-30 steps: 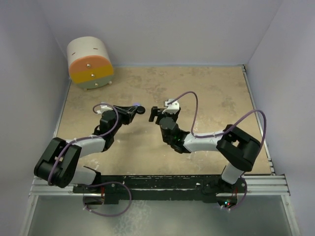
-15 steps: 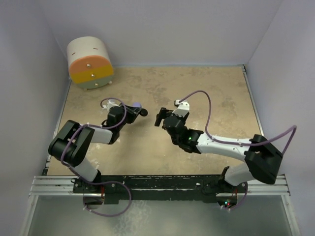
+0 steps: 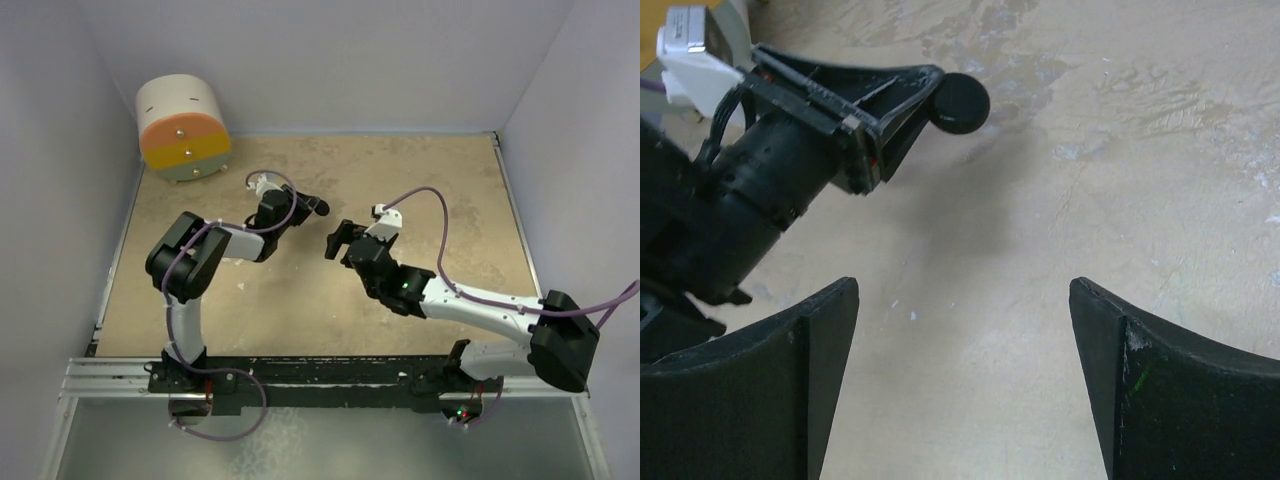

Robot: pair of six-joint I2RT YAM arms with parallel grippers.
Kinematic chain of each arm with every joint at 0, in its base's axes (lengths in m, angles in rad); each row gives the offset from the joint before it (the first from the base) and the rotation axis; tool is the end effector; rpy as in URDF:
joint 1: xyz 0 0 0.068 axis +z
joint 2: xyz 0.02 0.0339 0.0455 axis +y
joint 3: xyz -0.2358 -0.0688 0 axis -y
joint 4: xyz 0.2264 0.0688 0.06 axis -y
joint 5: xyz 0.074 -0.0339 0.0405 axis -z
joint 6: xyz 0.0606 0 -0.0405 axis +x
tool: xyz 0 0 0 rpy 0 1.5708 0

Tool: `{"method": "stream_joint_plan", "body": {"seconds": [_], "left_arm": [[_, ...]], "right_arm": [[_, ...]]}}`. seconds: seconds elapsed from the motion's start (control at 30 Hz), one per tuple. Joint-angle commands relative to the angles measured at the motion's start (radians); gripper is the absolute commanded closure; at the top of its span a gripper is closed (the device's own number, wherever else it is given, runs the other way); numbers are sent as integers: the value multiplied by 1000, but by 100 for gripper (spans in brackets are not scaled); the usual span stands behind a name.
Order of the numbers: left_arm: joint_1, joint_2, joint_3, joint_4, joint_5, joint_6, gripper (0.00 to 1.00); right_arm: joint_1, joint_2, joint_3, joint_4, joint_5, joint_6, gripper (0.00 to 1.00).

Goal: Insert the wireless bluetooth earbuds into the charging case
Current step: Place the charging case at the center of the board, then reset both arms

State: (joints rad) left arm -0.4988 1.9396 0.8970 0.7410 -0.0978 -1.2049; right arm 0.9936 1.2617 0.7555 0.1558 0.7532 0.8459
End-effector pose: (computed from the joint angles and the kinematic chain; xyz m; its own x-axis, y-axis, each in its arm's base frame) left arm 0.3534 -0.1858 0.1282 -0.4614 -0.8069 -0.3687 -0.1025 0.4613 -0.8813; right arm 0.1910 0.2174 0.2403 -0.3194 0.5102 -0.7985 -0.0327 0.8362 0.5474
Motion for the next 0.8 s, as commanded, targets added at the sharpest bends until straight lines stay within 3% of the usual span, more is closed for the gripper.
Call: {"method": "stream_joint_plan", "body": {"seconds": [0.0, 0.07, 0.17, 0.47, 0.77], "left_arm": [[-3, 64, 105, -47, -39, 89, 100], [-3, 90, 136, -52, -23, 98, 97], [-3, 121, 176, -72, -21, 112, 78], [0, 108, 269, -226, -59, 193, 43], [72, -159, 279, -444, -158, 315, 35]], "right_arm": [[-3, -65, -25, -12, 0, 30, 12], [-3, -82, -35, -13, -3, 31, 12], [-3, -104, -42, -17, -6, 34, 12], [-3, -147, -47, -27, -12, 29, 12], [-3, -179, -49, -13, -24, 30, 9]]}}
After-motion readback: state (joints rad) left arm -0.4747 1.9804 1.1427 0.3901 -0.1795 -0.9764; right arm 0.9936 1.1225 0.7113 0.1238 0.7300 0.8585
